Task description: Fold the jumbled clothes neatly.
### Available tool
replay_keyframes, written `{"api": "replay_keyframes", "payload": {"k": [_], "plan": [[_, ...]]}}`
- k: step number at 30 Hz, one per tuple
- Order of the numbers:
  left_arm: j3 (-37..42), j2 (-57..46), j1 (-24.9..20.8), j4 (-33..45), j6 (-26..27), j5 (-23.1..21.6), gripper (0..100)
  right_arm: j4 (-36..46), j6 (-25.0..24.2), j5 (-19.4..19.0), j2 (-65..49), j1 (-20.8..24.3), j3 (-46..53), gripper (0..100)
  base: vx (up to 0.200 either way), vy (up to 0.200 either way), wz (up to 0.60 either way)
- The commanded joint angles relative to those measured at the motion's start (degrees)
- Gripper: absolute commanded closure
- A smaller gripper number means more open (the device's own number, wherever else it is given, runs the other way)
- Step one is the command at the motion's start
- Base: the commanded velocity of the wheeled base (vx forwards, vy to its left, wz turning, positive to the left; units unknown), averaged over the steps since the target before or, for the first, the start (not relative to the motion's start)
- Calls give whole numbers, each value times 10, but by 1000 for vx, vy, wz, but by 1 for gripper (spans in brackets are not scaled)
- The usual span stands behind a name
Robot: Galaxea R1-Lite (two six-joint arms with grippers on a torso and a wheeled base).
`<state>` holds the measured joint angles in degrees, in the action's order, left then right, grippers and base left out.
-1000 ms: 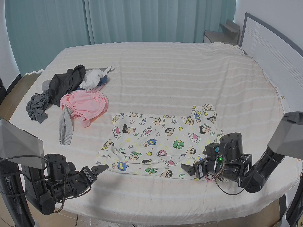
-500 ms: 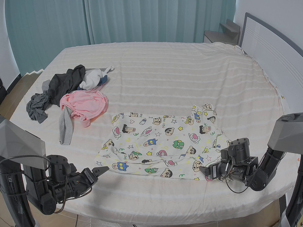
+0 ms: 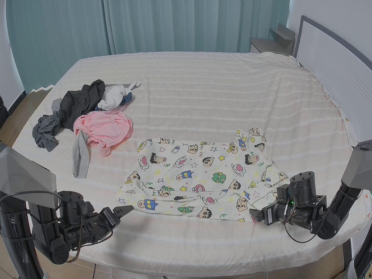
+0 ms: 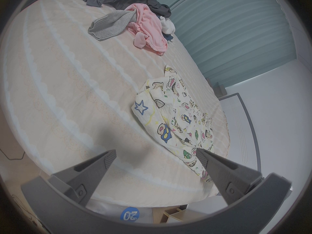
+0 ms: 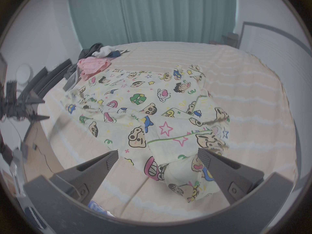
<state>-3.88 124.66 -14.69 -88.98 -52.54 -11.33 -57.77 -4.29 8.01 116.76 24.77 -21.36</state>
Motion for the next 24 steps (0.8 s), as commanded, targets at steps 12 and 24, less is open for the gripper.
{"api": "replay_keyframes", "payload": {"k": [12,24], "plan": [[0,1,0,-10,0,1,0,4,191,35,46,46,-27,0,0,0,0],[0,1,0,-10,0,1,0,4,199,39,91,28,-69,0,0,0,0]]}}
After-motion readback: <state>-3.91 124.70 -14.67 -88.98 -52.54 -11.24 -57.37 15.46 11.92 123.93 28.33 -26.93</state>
